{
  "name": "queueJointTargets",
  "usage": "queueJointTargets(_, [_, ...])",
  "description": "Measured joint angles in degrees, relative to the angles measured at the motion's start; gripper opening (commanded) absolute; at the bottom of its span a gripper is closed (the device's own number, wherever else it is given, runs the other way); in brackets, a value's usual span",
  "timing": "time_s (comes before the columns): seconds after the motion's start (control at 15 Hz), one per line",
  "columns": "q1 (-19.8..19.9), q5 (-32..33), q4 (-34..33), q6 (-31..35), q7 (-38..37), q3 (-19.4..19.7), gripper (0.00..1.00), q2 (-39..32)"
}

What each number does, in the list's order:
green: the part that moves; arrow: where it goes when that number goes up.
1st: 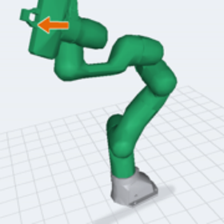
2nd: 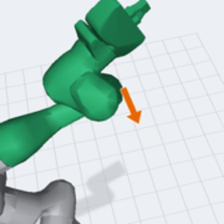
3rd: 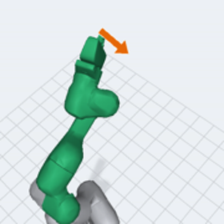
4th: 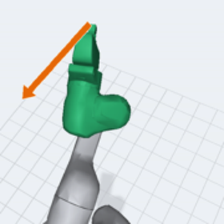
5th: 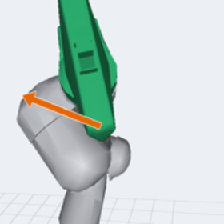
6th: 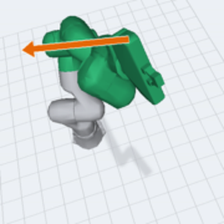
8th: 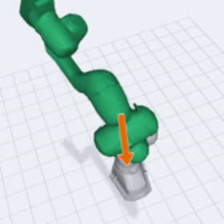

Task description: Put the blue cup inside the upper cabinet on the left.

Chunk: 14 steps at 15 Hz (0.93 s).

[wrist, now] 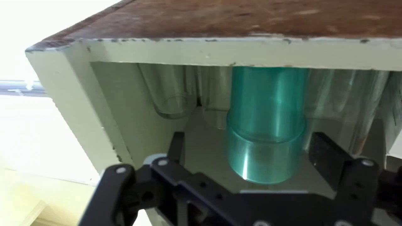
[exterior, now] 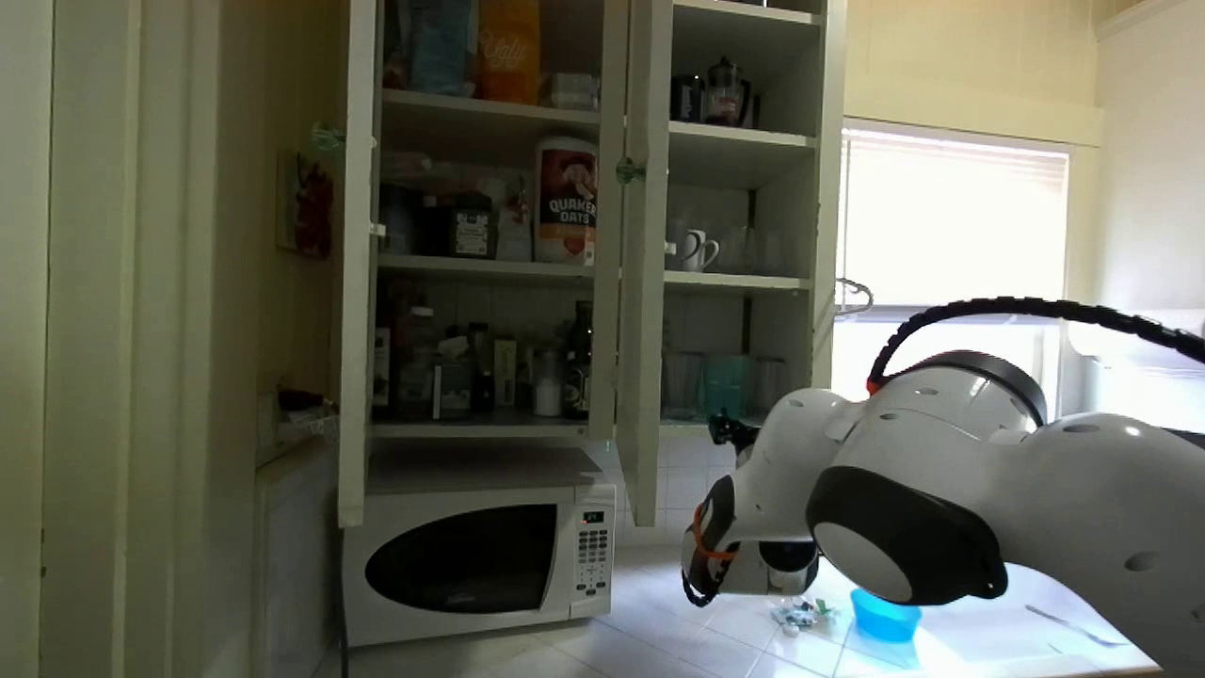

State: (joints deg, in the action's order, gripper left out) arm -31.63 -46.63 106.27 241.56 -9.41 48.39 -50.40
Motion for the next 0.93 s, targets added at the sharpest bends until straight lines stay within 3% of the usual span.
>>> queueJointTargets(0.2, [-2.6,-2.2,7.4,0.0,-0.1,0.3,1.0,0.7])
queueJointTargets(0.47, [-2.8,0.1,18.0,-0.5,2.0,-1.8,1.0,5.1])
queueJointTargets(0.67, [-4.9,4.7,26.8,-0.9,5.7,1.2,1.0,9.7])
queueJointTargets(0.8, [-4.9,7.3,31.1,-0.8,12.3,1.8,1.0,14.3])
queueJointTargets(0.93, [-6.8,9.9,34.6,-2.1,18.8,5.2,1.0,18.6])
